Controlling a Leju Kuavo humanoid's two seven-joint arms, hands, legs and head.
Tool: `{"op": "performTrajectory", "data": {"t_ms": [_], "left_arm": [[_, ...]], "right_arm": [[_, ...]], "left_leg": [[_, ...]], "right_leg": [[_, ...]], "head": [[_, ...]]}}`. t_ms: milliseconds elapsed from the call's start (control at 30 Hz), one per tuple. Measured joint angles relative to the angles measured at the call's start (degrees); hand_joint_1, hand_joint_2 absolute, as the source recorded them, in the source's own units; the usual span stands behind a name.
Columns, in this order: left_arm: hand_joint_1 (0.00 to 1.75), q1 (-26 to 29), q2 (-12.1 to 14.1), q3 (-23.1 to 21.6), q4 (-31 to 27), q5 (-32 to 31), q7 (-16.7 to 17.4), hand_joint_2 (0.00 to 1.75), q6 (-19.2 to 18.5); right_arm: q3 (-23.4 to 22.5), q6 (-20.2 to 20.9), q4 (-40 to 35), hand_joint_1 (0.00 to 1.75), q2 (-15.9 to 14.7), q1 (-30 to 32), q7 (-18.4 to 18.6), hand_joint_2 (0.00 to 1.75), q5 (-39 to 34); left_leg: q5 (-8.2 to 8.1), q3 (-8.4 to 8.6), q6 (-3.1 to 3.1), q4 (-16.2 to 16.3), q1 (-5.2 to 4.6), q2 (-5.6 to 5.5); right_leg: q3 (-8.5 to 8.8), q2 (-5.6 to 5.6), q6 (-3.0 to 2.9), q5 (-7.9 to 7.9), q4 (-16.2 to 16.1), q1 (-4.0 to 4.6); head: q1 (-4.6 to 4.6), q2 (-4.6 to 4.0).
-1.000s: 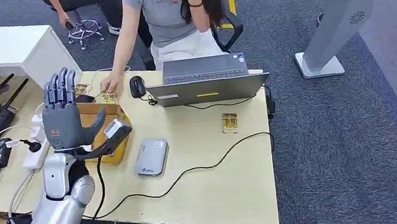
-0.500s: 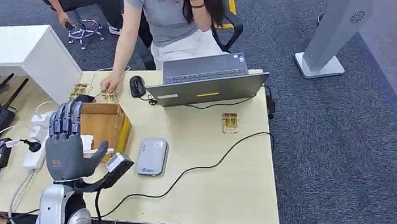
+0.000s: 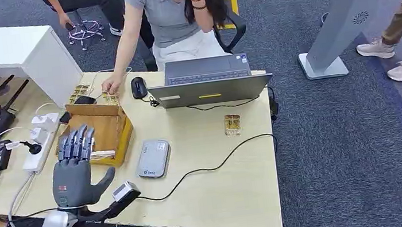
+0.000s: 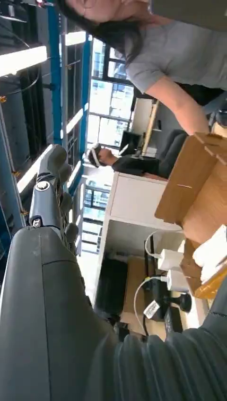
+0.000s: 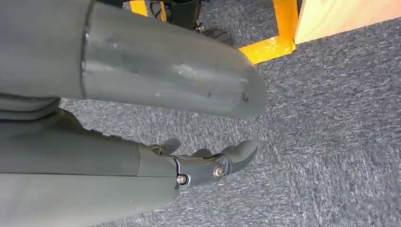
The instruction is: Pass the card to the sensor for recognition and then transmit it.
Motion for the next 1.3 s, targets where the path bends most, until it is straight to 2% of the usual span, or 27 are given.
{"op": "performTrajectory", "data": {"t_ms": [233,433,567,800,1000,1300], "left_arm": [[0.00,-0.50,0.87,0.00,0.37,0.04,3.23,1.75,-10.15],[0.00,-4.42,1.62,0.02,4.26,0.74,5.81,1.75,-14.79],[0.00,-7.10,1.99,0.07,7.19,0.92,6.14,1.75,-15.41],[0.00,-7.90,2.03,0.09,8.42,0.94,6.14,1.75,-15.43],[0.00,-11.08,2.01,0.09,11.94,1.31,6.99,1.75,-16.06],[0.00,-11.71,1.86,0.07,13.40,1.51,7.72,1.75,-16.74]], "right_arm": [[-0.85,0.59,0.00,0.00,-0.24,0.20,0.09,0.00,0.24],[-1.20,1.01,-0.02,0.00,-0.33,0.22,0.79,0.00,1.49],[-1.22,1.01,-0.04,0.00,-0.33,0.15,1.09,0.00,1.97],[-1.25,1.01,-0.04,0.00,-0.33,0.15,1.09,0.00,1.97],[-1.25,1.09,-0.07,0.00,-0.33,-0.05,1.44,0.00,2.82],[-1.68,1.18,-0.07,0.00,-0.33,-0.04,1.42,0.00,2.97]], "left_leg": [[0.01,0.01,-0.01,0.00,0.01,-0.01],[0.02,0.00,-0.01,0.00,0.01,-0.02],[0.02,0.00,-0.01,0.00,0.01,-0.02],[0.02,0.00,-0.01,0.00,0.01,-0.02],[0.02,0.00,-0.01,0.00,0.01,-0.02],[0.02,-0.01,-0.02,0.00,0.01,-0.02]], "right_leg": [[0.00,-0.01,0.00,0.01,0.00,0.00],[0.00,-0.03,0.00,0.01,0.01,0.00],[0.01,-0.01,0.00,0.01,0.01,0.01],[0.00,0.00,0.00,0.01,0.01,0.01],[-0.01,-0.01,0.00,0.01,0.01,0.01],[-0.01,0.00,0.00,0.01,0.01,0.01]], "head": [[-0.02,0.00],[0.00,0.00],[0.00,0.00],[0.02,0.00],[0.00,0.00],[0.00,0.00]]}}
